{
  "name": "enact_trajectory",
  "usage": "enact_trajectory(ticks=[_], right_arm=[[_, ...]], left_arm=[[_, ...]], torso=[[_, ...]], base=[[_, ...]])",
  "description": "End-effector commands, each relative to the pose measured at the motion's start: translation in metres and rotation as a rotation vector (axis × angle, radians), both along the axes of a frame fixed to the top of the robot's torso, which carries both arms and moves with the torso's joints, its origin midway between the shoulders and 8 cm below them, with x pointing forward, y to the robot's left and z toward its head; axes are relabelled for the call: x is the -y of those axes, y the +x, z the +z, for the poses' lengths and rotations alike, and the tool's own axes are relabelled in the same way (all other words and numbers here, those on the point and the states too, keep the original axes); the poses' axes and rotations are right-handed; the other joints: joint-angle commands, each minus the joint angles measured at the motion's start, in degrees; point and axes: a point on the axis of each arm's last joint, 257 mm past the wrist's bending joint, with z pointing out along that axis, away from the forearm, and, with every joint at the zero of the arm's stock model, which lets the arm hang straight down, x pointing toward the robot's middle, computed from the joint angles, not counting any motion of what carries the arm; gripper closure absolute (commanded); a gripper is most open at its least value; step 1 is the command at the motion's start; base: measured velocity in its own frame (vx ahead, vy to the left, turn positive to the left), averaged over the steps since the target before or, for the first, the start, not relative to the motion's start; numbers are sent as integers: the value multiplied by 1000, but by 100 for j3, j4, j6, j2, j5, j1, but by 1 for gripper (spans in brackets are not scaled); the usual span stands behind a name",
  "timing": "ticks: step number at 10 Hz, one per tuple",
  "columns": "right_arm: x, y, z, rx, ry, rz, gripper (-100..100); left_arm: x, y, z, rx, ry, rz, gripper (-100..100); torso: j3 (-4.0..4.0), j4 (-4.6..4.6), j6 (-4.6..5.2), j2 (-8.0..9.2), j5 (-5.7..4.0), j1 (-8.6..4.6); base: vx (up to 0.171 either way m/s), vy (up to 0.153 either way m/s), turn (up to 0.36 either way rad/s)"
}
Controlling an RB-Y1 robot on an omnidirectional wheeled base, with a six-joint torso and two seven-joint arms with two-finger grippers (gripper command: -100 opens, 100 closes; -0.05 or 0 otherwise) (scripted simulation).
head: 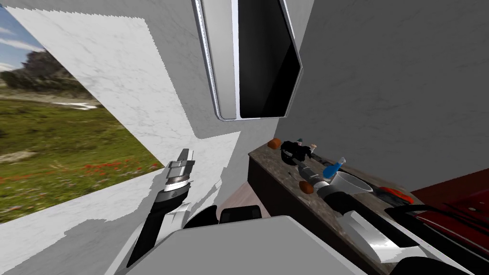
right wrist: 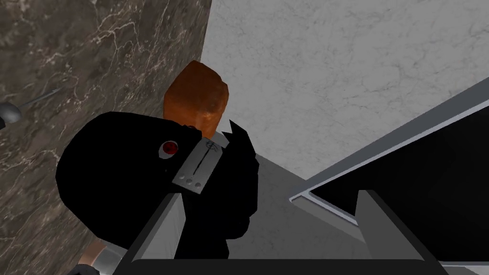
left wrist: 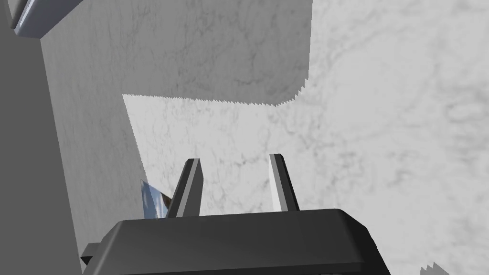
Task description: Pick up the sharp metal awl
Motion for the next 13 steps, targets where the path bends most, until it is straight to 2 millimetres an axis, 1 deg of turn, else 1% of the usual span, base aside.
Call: enact_trajectory(ticks=[1,2,3,4,5,6,9,10,11,12,13], right_arm=[[15,-7,-17,-90,-45,-12,-100],[15,-5,-21,-117,-70,-1,-100],[23,-11,-32,-181,-104,-4,-100],[23,-10,-33,-191,-113,1,-100],[30,-14,-42,-252,-151,6,-100],[31,-15,-45,-266,-155,7,-100],[42,-24,-64,-398,-235,32,-100],[43,-27,-68,-416,-235,27,-100],[47,-31,-76,-477,-273,45,-100],[48,-33,-79,-490,-273,42,-100],[51,-38,-86,-544,-310,65,-100]], left_arm=[[0,0,0,0,0,0,0],[0,0,0,0,0,0,0],[0,0,0,0,0,0,0],[0,0,0,0,0,0,0],[0,0,0,0,0,0,0],[0,0,0,0,0,0,0],[0,0,0,0,0,0,0],[0,0,0,0,0,0,0],[0,0,0,0,0,0,0],[0,0,0,0,0,0,0],[0,0,0,0,0,0,0]], torso=[[0,0,0,0,0,0],[-1,0,0,-2,-2,-6],[-1,0,3,-2,-2,-4],[-1,0,1,-2,-1,-1],[0,0,5,0,-1,2],[-3,-1,-2,-5,-2,-5],[-2,0,6,-3,-2,0],[-4,-2,1,-7,-3,-8],[-2,-1,5,-3,-3,-4],[-3,-1,1,-5,-4,-9],[-1,0,6,-1,-3,-2]], base=[[-2,-37,308],[-2,-28,175],[-6,-18,248],[-9,-16,118],[7,-37,266],[2,-27,167],[-1,-32,176],[-8,-37,171],[-3,-49,225],[-14,-29,155],[-20,-35,184]])
